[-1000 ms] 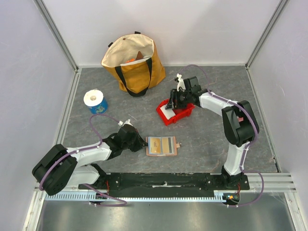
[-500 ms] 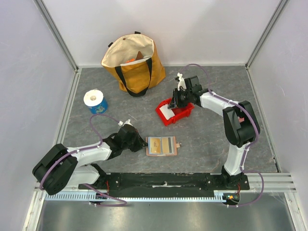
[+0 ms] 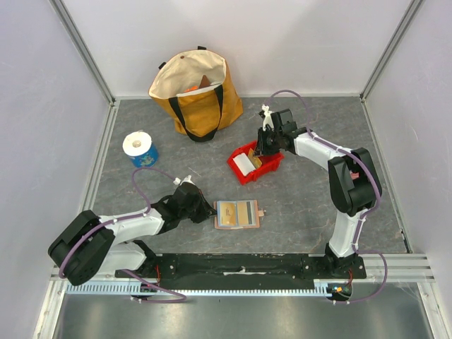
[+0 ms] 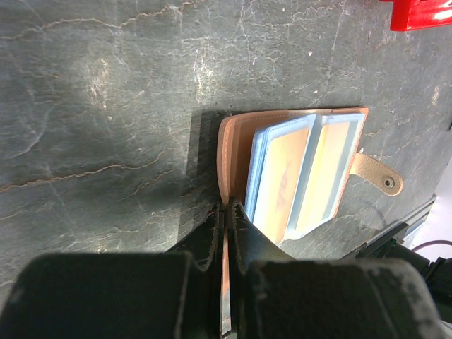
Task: Put the credit cards into the card holder
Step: Pick up the credit card from the storage box.
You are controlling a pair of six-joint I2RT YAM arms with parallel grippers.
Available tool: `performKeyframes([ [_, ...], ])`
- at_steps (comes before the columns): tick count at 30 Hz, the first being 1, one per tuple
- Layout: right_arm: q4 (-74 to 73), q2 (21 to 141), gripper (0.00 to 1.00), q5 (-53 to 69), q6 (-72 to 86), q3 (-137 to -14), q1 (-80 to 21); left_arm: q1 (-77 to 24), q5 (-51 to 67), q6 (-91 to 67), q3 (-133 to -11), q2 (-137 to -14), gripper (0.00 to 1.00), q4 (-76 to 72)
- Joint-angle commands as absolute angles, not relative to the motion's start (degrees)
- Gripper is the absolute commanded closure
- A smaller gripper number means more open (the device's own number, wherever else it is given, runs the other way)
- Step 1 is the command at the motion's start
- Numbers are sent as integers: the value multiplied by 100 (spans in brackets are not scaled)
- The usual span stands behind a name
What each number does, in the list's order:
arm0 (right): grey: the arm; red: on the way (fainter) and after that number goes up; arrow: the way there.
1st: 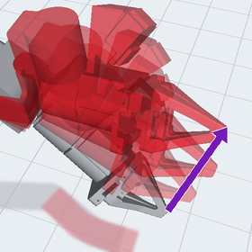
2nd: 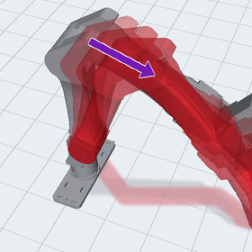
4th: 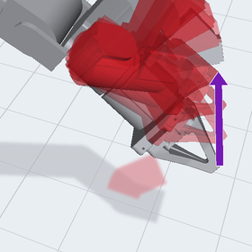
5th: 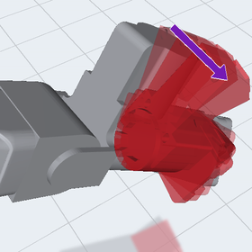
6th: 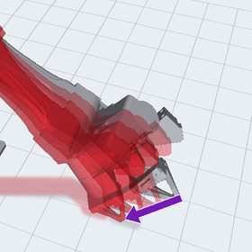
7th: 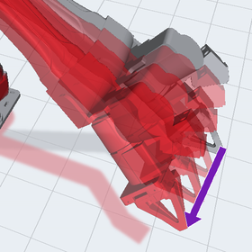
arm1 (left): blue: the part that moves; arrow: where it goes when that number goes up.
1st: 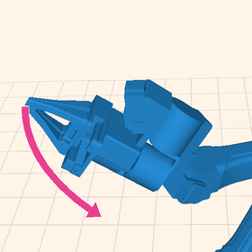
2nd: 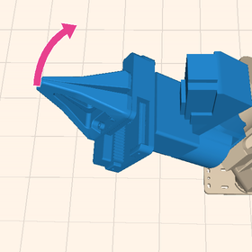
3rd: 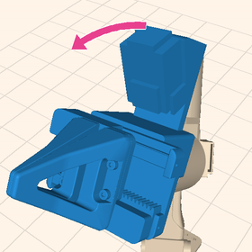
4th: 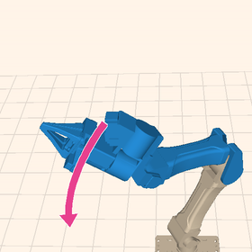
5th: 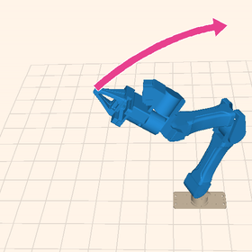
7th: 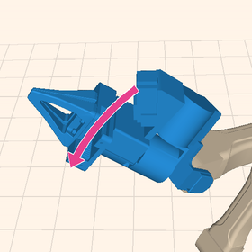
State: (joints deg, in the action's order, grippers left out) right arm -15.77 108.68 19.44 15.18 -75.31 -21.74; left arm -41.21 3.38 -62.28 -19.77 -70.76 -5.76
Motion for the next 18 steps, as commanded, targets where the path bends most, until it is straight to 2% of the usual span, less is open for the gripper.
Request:
performKeyframes([
  [1,-1722,10810,89,1565,1275,-7796,-2171,-4087,360,-6021,-2039,-7145,98,-721],
  [18,-2021,11048,83,1512,1099,-7910,-2285,-4061,404,-6038,-1978,-7119,98,-791],
])
